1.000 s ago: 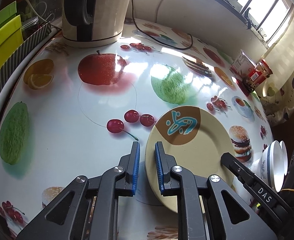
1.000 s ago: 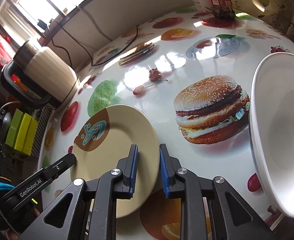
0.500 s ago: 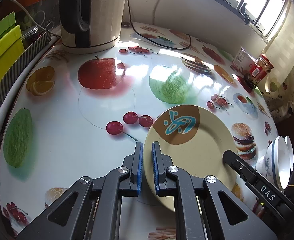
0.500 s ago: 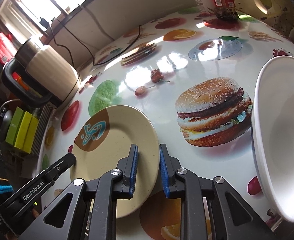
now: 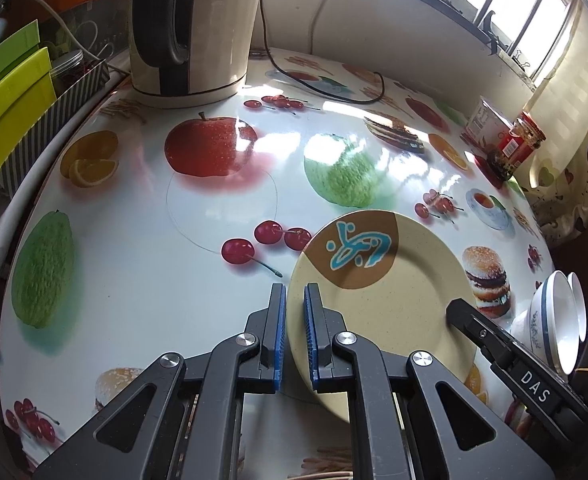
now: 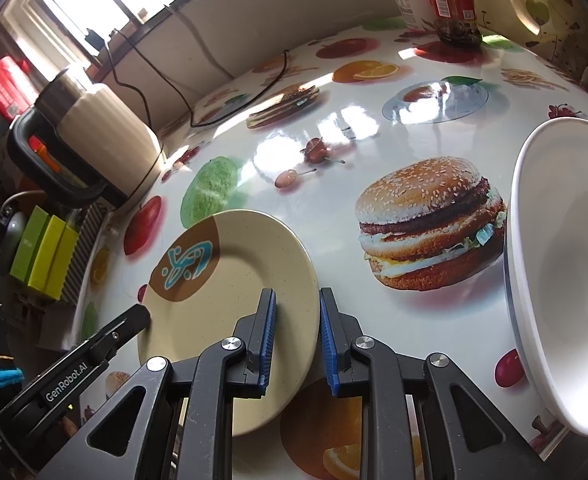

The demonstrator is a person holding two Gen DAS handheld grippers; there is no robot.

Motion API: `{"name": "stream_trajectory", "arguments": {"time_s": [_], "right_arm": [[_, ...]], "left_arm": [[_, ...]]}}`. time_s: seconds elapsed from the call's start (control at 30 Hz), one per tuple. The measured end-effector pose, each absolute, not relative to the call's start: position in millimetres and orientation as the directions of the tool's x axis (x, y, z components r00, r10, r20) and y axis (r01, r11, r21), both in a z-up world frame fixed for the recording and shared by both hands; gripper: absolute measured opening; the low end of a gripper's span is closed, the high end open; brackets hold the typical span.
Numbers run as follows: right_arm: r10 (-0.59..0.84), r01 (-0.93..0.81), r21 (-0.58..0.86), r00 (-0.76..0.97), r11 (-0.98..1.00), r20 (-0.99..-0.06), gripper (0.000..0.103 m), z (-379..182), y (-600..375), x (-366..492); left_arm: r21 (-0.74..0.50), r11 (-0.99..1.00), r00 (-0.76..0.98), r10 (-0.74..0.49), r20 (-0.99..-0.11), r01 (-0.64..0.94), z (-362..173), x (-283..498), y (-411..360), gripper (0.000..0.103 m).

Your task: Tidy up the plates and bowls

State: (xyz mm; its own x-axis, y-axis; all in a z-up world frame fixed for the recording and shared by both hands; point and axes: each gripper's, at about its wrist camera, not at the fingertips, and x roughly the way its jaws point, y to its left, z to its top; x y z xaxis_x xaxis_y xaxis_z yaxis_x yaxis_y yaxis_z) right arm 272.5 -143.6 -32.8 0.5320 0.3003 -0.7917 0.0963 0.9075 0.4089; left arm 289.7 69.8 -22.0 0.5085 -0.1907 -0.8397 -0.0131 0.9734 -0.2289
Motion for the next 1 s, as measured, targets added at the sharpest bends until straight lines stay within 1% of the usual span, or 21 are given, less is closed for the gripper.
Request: {"name": "stream_trajectory", "arguments": {"time_s": [0.47, 0.57, 1.0], "right_arm": [[0.331, 0.032, 0.413, 0.543, 0.910, -0.772, 0.021, -19, -135, 265], [0.339, 0.020, 0.416, 0.545, 0.909, -0.767, 0.021, -16, -135, 261], [0.358, -0.021, 0.421, 0.567, 0.907, -0.742, 0.021, 3, -133, 242]], "left_arm": [[-0.242, 0.970, 0.541, -0.193, -0.818, -0.020, -8, 274, 80, 0.009], [-0.220, 0.975, 0.558, -0.176, -0.811, -0.013, -2, 269, 79, 0.009], [-0.227, 0.974, 0.587, -0.176, -0.790, -0.014, 13, 248, 81, 0.009]]}}
